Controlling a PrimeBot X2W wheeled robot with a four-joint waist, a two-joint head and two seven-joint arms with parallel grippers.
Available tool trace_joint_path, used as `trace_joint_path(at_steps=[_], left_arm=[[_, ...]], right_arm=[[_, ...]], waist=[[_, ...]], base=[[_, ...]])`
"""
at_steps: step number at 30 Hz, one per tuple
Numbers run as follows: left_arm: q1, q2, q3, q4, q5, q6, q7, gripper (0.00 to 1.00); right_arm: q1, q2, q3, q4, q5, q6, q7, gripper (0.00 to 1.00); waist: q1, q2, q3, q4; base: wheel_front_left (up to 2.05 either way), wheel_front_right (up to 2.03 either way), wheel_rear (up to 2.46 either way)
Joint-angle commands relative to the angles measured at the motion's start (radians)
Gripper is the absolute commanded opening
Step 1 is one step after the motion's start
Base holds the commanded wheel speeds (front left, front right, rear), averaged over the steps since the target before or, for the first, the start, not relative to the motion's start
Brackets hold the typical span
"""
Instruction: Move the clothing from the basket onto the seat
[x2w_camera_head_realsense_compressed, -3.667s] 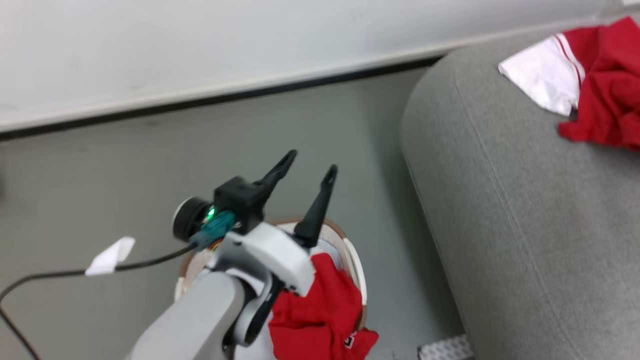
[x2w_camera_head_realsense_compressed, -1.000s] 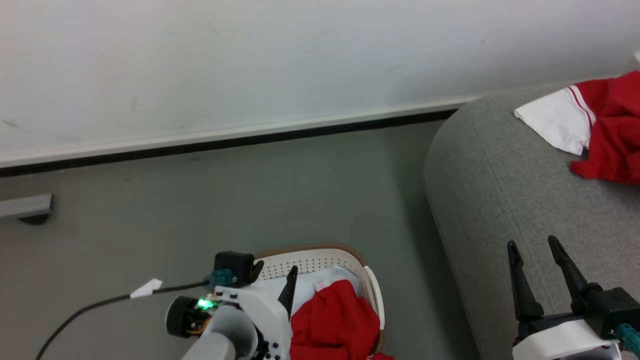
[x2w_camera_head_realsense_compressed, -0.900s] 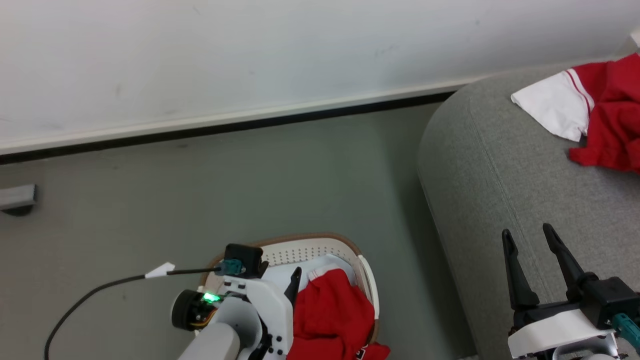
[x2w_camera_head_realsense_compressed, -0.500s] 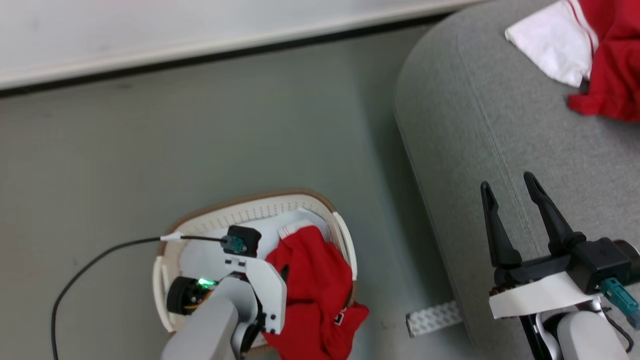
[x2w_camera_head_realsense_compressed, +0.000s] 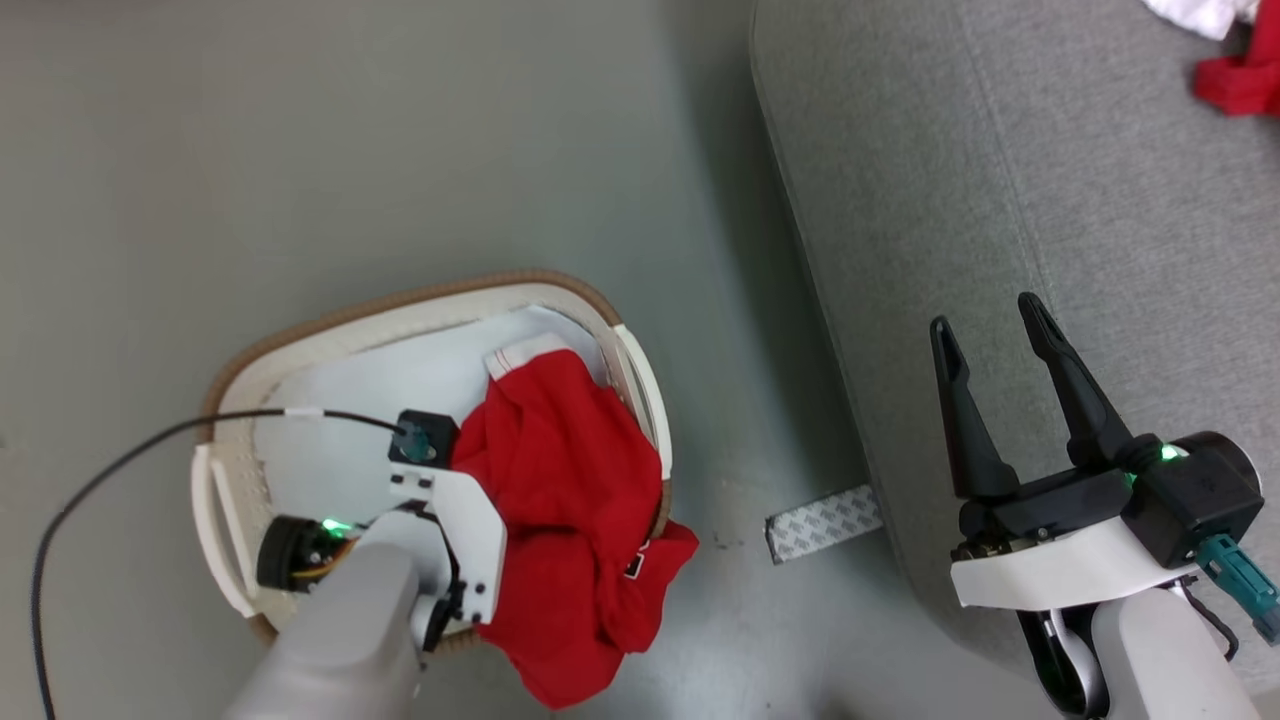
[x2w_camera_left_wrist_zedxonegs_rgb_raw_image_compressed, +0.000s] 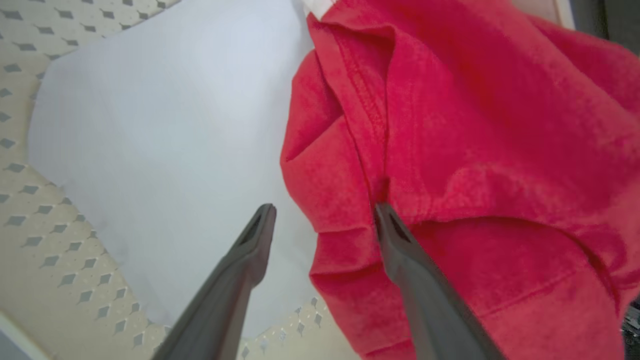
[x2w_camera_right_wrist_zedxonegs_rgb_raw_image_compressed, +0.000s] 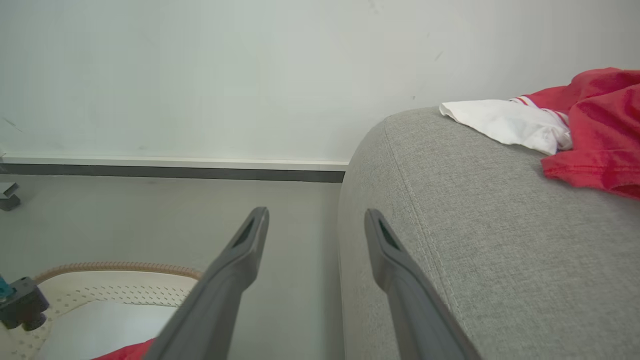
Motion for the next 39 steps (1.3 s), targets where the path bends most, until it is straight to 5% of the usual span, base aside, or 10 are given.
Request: trace_joint_path(at_steps=[1, 10, 11, 12, 23, 39], left_arm=[[-0.016, 0.009, 0.001, 0.007, 0.007, -0.001, -0.004, 1.0], [-0.098, 0.026, -0.003, 0.069, 0.003, -0.007, -0.033, 0.98], [-0.105, 0.025, -0.002, 0.07, 0.0, -0.01, -0.047, 0.75], [-0.11, 0.024, -0.003, 0.073, 0.0, -0.013, -0.058, 0.0], [-0.099, -0.015, 0.017, 0.081, -0.054, -0.052, -0.214, 0.0], [0.06, -0.053, 0.018, -0.037, -0.185, -0.079, -0.365, 0.0]], right_arm=[[-0.022, 0.003, 0.001, -0.005, 0.006, -0.002, -0.006, 1.0], [-0.04, 0.003, 0.022, -0.034, 0.022, -0.002, -0.014, 1.0], [-0.039, 0.003, 0.022, -0.037, 0.023, -0.002, -0.016, 1.0], [-0.037, 0.003, 0.021, -0.036, 0.022, -0.002, -0.016, 1.0], [-0.013, 0.002, -0.013, 0.008, 0.026, -0.002, -0.034, 1.0], [0.144, 0.001, -0.099, 0.076, -0.007, -0.002, -0.012, 1.0]], waist=[[-0.0002, 0.0, 0.037, -0.01], [-0.0002, 0.0, 0.144, -0.027], [-0.0002, 0.0, 0.15, -0.028], [-0.0002, 0.0, 0.153, -0.028], [-0.0002, 0.0, 0.044, 0.02], [-0.0002, 0.0, -0.415, 0.212]], base=[[0.0, 0.0, 0.0], [0.0, 0.0, 0.0], [0.0, 0.0, 0.0], [0.0, 0.0, 0.0], [0.0, 0.0, 0.0], [0.0, 0.0, 0.0]])
